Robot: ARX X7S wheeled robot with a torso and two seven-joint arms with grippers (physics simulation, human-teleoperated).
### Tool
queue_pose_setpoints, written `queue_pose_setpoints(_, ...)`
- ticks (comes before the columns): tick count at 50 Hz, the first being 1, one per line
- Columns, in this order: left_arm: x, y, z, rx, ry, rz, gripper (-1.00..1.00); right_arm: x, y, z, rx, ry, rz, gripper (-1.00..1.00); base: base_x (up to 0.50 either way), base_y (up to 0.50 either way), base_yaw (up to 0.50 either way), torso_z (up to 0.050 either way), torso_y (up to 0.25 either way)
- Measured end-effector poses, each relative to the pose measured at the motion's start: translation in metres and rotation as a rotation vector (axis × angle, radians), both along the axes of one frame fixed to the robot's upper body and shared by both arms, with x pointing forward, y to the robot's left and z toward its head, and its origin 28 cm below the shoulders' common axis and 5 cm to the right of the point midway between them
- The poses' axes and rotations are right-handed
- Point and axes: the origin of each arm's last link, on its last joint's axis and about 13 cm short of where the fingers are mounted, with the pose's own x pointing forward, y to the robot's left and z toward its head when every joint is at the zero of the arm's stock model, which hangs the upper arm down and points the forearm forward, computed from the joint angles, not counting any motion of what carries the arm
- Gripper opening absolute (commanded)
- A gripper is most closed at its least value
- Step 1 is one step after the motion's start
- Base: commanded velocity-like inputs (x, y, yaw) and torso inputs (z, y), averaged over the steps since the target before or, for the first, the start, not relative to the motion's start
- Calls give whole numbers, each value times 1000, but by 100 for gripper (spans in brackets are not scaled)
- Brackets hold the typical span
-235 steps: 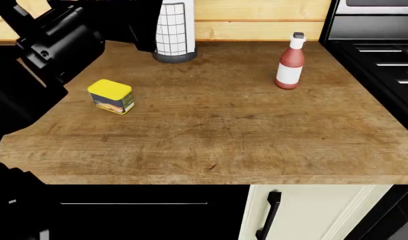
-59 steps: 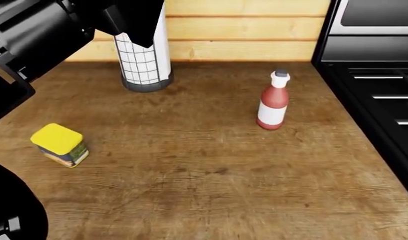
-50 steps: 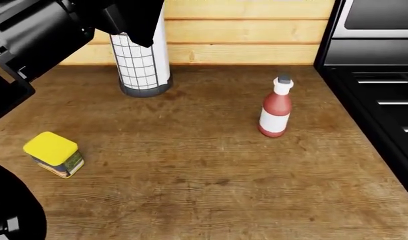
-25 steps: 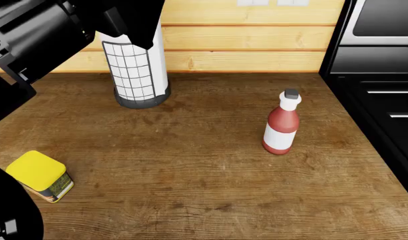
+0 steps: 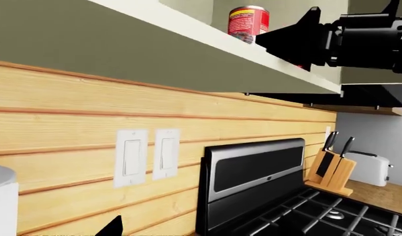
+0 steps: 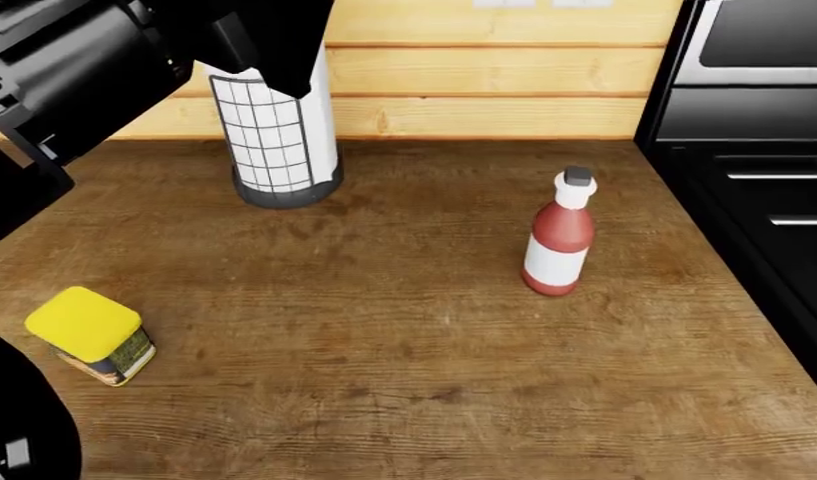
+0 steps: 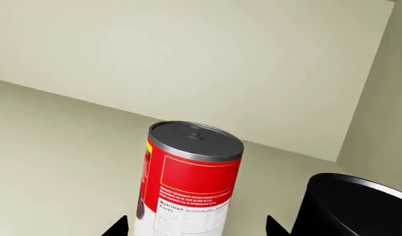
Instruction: Pick the cans from the counter and place them in their designated side in the cabinet.
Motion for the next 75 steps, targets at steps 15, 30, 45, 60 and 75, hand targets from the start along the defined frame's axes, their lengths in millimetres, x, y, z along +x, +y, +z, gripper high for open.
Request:
queue_pose_setpoints(15,-1,0,0,-1,-5,-4,100,1,-1,-1,-15,12,-30,100,-211,0,0,0,0)
queue_pose_setpoints(30,0,1,-2,-4,-5,-4,100,1,-2,-1,-19,14,-37,100,-213,0,0,0,-1)
queue_pose_setpoints(45,0,0,-2,-3,-4,-1,100,2,-3,0,-24,-8,-33,100,-198,0,0,0,-1)
queue_pose_setpoints(60,0,-1,-1,-9,-1,4,100,10,-6,6,-32,-143,115,100,-98,0,0,0,-1)
queue_pose_setpoints(75,4,-1,-6,-22,16,14,100,-2,10,-20,-2,-171,336,100,0,0,0,0,0)
